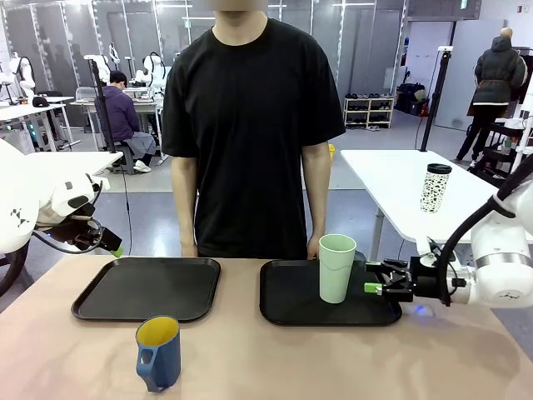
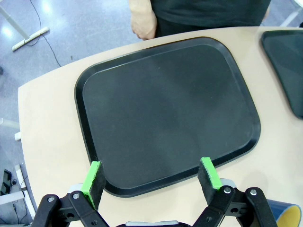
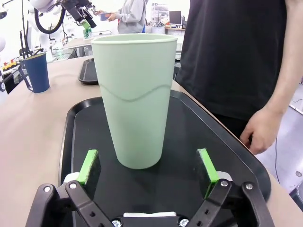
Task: Sort and store the cups by type.
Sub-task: Place the picked Reusable plastic cup into the Flat Tray indicated by the person, then pick up the Handle plastic cup and place it into the empty Flat Tray.
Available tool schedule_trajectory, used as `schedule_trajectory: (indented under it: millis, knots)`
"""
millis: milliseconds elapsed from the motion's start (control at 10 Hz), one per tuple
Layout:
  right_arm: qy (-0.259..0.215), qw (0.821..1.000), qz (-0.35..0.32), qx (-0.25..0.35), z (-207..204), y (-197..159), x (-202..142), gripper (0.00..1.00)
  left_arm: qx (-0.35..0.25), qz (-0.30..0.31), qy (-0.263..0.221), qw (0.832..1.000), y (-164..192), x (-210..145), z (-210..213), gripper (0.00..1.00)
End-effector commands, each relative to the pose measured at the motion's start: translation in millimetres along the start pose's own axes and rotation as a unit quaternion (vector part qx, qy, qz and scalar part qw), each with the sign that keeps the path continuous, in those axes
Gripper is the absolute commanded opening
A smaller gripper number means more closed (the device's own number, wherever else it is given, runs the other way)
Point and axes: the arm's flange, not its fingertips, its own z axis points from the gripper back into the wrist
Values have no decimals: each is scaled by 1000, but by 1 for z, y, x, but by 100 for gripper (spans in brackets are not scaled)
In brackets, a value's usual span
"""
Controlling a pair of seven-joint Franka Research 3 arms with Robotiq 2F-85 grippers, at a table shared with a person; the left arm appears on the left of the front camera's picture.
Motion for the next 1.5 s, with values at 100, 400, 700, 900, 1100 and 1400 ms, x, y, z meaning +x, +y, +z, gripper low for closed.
schedule_trajectory:
  millis: [100, 400, 700, 900, 1100, 1400]
  knots:
    - [26, 1000, -2, -12, 21, 8, 14, 100, 1, -1, -3, 1000, 0, 1, 1, 100]
    - [16, 1000, 7, -12, 23, 2, 8, 100, 1, -1, -3, 1000, 0, 1, 1, 100]
    - [16, 1000, 7, -12, 23, 2, 8, 100, 1, -1, -3, 1000, 0, 1, 1, 100]
    - [16, 1000, 7, -12, 23, 2, 8, 100, 1, -1, -3, 1000, 0, 1, 1, 100]
    - [16, 1000, 7, -12, 23, 2, 8, 100, 1, -1, -3, 1000, 0, 1, 1, 100]
    - [16, 1000, 7, -12, 23, 2, 8, 100, 1, -1, -3, 1000, 0, 1, 1, 100]
